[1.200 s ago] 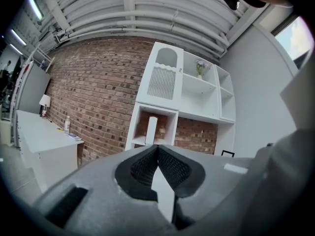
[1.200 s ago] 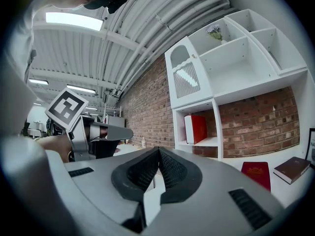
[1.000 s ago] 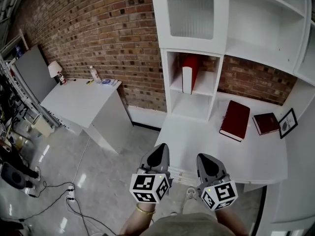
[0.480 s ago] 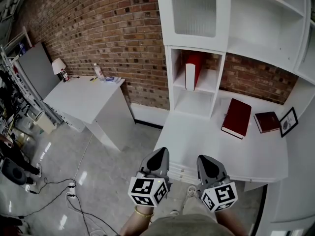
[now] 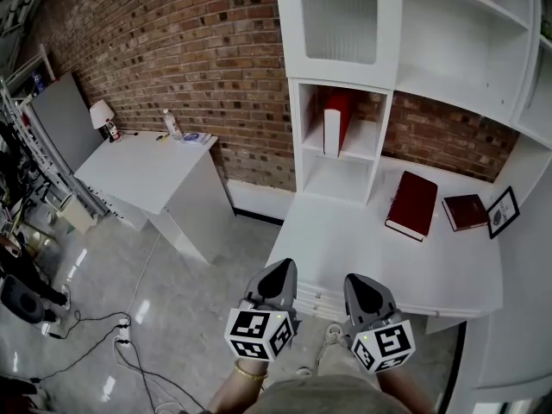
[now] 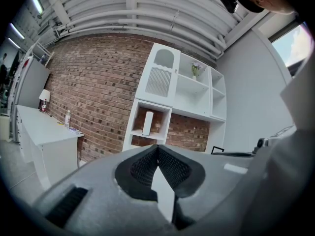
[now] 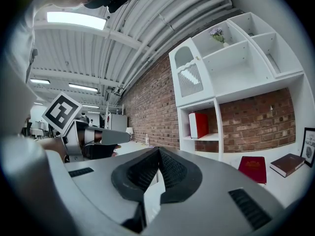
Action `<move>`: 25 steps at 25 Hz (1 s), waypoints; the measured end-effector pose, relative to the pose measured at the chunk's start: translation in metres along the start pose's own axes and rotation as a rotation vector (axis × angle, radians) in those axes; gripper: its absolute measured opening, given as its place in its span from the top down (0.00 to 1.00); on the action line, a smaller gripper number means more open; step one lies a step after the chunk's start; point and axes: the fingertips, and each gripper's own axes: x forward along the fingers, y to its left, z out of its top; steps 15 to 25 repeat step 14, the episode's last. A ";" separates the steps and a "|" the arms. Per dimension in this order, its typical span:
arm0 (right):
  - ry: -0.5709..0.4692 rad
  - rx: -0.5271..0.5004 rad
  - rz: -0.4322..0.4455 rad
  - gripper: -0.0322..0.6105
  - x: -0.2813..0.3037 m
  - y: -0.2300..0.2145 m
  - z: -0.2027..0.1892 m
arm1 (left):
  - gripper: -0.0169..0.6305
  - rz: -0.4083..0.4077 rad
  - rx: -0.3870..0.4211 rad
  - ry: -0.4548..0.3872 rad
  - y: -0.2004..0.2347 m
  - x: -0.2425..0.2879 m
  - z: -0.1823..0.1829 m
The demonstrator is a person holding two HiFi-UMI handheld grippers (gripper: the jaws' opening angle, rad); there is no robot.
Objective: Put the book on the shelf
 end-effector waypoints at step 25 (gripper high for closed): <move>0.001 -0.003 0.007 0.94 -0.004 0.004 -0.005 | 0.96 -0.022 -0.035 -0.004 -0.004 -0.003 -0.006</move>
